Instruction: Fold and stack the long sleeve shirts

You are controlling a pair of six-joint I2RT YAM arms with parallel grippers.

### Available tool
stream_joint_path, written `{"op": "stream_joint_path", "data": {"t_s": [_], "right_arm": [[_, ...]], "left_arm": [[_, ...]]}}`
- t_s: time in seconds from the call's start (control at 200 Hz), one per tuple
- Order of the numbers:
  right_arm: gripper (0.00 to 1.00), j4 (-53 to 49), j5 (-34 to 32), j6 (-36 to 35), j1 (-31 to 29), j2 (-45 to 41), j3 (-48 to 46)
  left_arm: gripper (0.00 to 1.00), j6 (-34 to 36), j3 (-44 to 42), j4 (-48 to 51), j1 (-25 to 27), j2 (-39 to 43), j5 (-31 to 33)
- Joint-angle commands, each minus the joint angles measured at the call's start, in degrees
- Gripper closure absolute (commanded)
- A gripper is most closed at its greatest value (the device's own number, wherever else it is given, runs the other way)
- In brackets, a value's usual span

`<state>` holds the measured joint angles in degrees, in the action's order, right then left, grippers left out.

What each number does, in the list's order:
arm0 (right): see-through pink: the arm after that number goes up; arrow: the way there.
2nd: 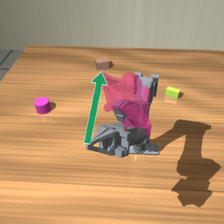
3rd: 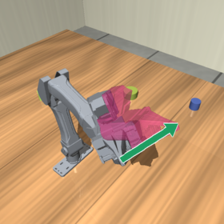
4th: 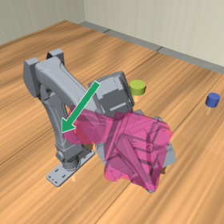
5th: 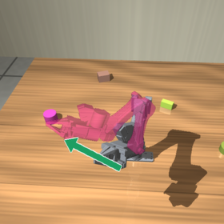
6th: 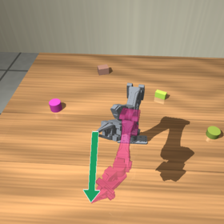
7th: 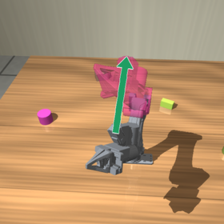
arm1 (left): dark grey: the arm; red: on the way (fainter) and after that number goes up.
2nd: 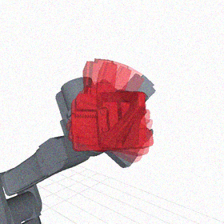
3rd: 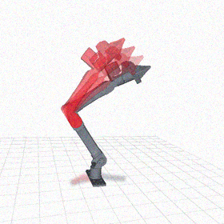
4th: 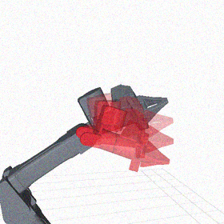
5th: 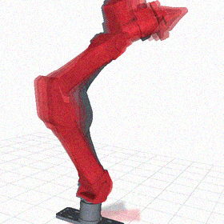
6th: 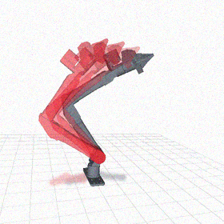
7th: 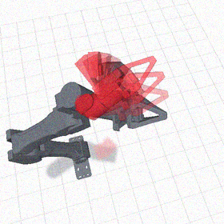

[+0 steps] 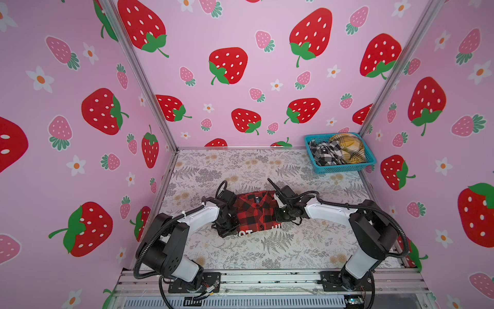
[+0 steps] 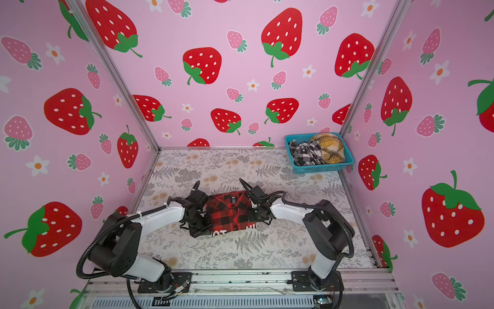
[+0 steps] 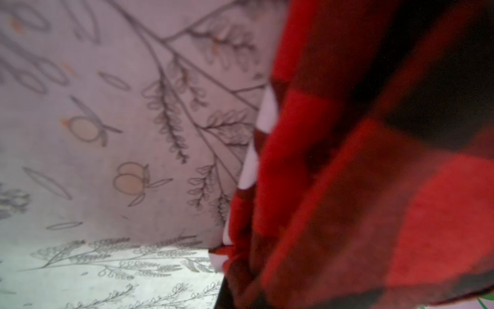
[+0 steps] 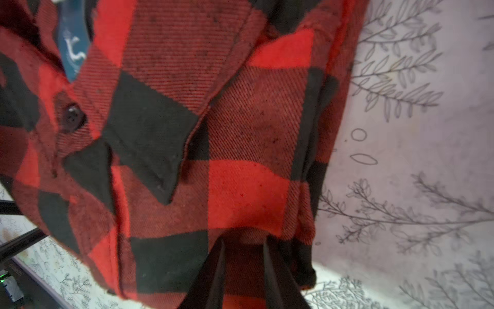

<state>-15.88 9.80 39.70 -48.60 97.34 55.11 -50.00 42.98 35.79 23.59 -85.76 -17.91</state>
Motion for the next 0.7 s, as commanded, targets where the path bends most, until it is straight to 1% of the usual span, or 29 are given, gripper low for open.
{"op": "stream_joint_path", "data": {"t_s": [0.0, 0.065, 0.14, 0.15, 0.185, 0.245, 0.325, 0.385, 0.525, 0.54, 0.57, 0.695], "right_arm": [[0.72, -0.3, 0.4, 0.4, -0.2, 0.2, 1.1], [0.73, -2.7, -0.9, -0.4, -0.3, -0.1, 3.0], [0.73, -6.6, -3.5, -1.5, -0.3, -1.4, 5.4], [0.73, -7.1, -3.9, -1.6, -0.3, -1.6, 5.7], [0.72, -8.3, -4.8, -1.9, -0.3, -2.3, 6.6], [0.72, -9.4, -6.1, -2.2, -0.2, -3.0, 8.3], [0.72, -9.9, -5.8, -2.7, 0.1, -2.3, 10.5], [0.73, -9.4, -5.2, -2.7, 0.3, -0.9, 12.1], [0.74, -6.9, -3.4, -2.8, 1.2, 3.5, 15.4], [0.74, -6.7, -2.9, -2.8, 1.3, 4.0, 15.7], [0.74, -6.3, -2.2, -2.8, 1.8, 5.2, 16.5], [0.75, -5.4, -1.1, -3.0, 2.9, 9.9, 19.7]], "left_arm": [[0.98, 0.2, -1.7, 2.4, -2.9, 1.7, 2.1], [0.96, 1.4, 1.1, 4.5, -4.1, 2.9, 2.7], [0.95, 2.6, 6.6, 7.2, -4.4, 3.6, 4.0], [0.92, 2.7, 7.3, 7.3, -4.4, 3.5, 4.0], [0.90, 3.1, 10.1, 7.7, -4.5, 3.1, 4.0], [0.90, 3.6, 14.1, 7.7, -4.3, 1.5, 3.7], [0.92, 4.3, 18.1, 7.1, -4.3, -2.0, 3.0], [0.93, 4.7, 19.8, 6.3, -4.4, -4.3, 3.3], [0.93, 5.3, 21.6, 4.0, -6.1, -9.4, 3.1], [0.98, 5.4, 21.8, 3.8, -6.3, -10.1, 3.1], [0.99, 5.6, 22.0, 3.5, -6.8, -11.4, 3.0], [1.00, 6.2, 22.5, 1.1, -8.7, -15.5, 3.1]]}}
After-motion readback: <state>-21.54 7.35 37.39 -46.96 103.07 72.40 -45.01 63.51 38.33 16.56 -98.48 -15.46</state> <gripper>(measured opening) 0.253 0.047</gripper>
